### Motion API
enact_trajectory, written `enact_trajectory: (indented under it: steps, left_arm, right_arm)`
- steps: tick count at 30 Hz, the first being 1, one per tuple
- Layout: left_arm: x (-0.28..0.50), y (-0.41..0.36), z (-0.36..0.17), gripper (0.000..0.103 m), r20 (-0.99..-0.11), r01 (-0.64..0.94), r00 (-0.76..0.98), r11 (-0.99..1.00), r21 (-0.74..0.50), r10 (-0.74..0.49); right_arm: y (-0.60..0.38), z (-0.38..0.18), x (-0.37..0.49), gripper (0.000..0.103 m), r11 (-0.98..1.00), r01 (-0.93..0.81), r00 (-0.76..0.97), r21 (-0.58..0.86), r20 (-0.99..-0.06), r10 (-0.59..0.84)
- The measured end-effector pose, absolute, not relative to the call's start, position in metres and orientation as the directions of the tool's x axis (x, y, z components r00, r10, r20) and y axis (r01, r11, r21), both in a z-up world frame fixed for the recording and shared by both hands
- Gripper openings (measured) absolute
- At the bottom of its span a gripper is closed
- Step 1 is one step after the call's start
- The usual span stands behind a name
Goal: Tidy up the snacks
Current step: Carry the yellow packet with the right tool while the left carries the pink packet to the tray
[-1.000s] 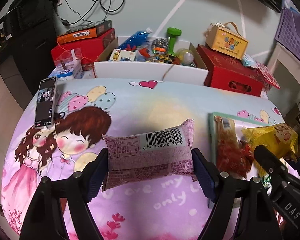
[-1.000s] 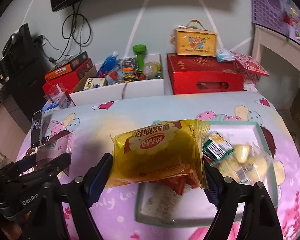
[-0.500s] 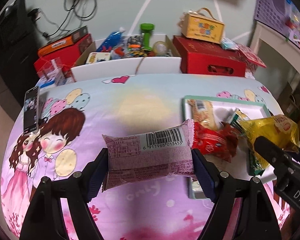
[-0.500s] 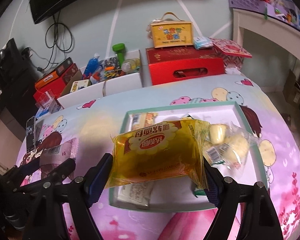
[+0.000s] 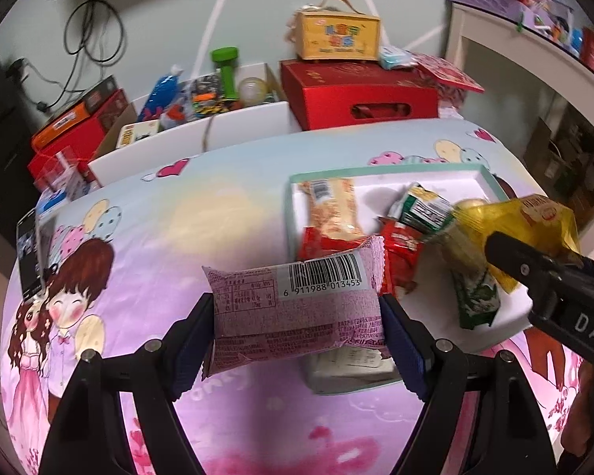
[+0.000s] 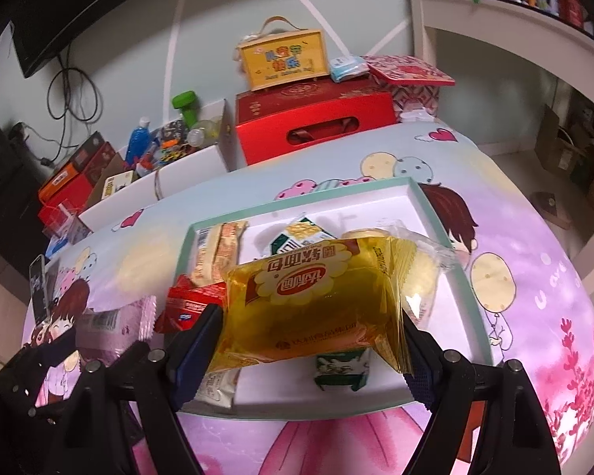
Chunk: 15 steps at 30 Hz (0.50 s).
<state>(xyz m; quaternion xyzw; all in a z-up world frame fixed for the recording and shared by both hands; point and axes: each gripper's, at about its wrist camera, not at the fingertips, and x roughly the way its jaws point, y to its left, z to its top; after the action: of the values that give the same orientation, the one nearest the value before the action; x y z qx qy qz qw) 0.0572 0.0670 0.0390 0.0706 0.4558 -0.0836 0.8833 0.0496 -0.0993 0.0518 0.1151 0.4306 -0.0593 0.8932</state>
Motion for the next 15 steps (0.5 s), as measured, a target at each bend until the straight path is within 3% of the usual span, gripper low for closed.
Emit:
enact_trajectory:
  steps: [15]
  left_arm:
    - [0.06, 0.019, 0.019, 0.082, -0.834, 0.334, 0.538, 0.939, 0.077, -0.123]
  right_arm:
    - [-0.118, 0.035, 0.059, 0.084, 0.952, 0.226, 0.596, 0.205, -0.803, 0.032]
